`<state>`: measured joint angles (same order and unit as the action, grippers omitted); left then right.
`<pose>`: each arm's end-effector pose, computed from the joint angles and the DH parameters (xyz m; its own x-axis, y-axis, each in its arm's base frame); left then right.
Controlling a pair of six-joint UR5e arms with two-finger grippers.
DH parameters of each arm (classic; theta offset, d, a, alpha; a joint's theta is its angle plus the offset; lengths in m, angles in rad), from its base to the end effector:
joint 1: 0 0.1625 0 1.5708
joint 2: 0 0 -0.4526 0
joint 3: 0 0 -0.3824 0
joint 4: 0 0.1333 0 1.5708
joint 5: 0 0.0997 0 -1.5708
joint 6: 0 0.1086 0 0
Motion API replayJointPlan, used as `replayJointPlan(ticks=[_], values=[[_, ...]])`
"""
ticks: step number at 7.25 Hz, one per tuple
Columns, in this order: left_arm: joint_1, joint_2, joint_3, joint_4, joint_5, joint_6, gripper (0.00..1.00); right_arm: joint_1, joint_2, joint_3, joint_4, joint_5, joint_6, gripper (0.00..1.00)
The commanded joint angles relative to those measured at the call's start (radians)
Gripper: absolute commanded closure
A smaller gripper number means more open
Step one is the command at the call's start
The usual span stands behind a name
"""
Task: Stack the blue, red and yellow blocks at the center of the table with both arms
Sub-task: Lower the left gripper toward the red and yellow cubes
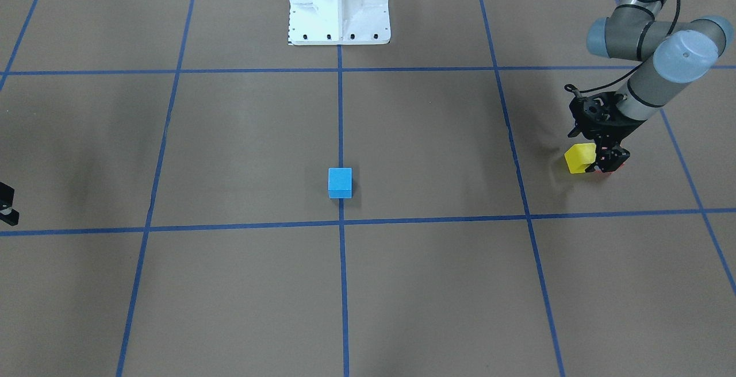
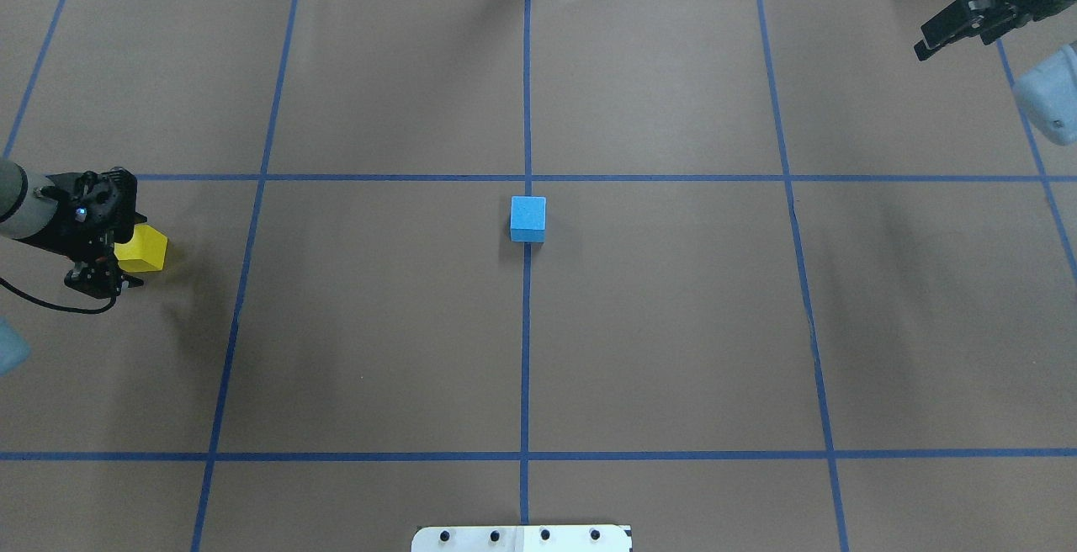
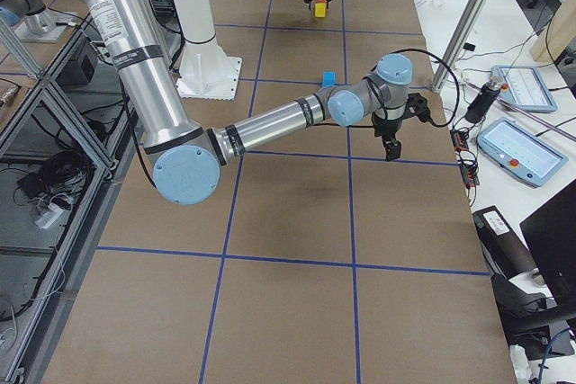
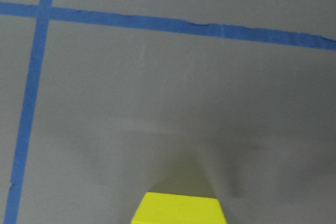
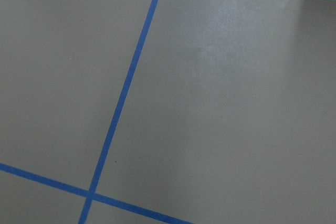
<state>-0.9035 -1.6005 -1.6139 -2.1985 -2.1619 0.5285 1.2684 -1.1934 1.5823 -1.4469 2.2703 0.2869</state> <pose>0.2703 -0.4607 0.5918 0.1327 0.9902 -0.0429 -0.6254 0.1172 0.7715 -0.1326 -0.6377 0.4617 0.6838 -0.2724 0.6769 0.0688 0.9477 0.3118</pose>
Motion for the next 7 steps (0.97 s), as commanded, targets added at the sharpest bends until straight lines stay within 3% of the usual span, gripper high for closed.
replayJointPlan(ticks=[1, 4, 7], values=[[-0.024, 0.001, 0.005, 0.009, -0.018, 0.080, 0.00, -0.001, 0.000, -0.001, 0.000, -0.002, 0.000, 0.00], [-0.099, -0.009, 0.069, 0.023, -0.018, 0.217, 0.00, -0.001, 0.008, -0.001, 0.000, -0.002, 0.006, 0.00], [-0.106, 0.008, 0.083, 0.016, -0.019, 0.237, 0.00, -0.001, 0.009, -0.001, 0.000, -0.002, 0.005, 0.00]])
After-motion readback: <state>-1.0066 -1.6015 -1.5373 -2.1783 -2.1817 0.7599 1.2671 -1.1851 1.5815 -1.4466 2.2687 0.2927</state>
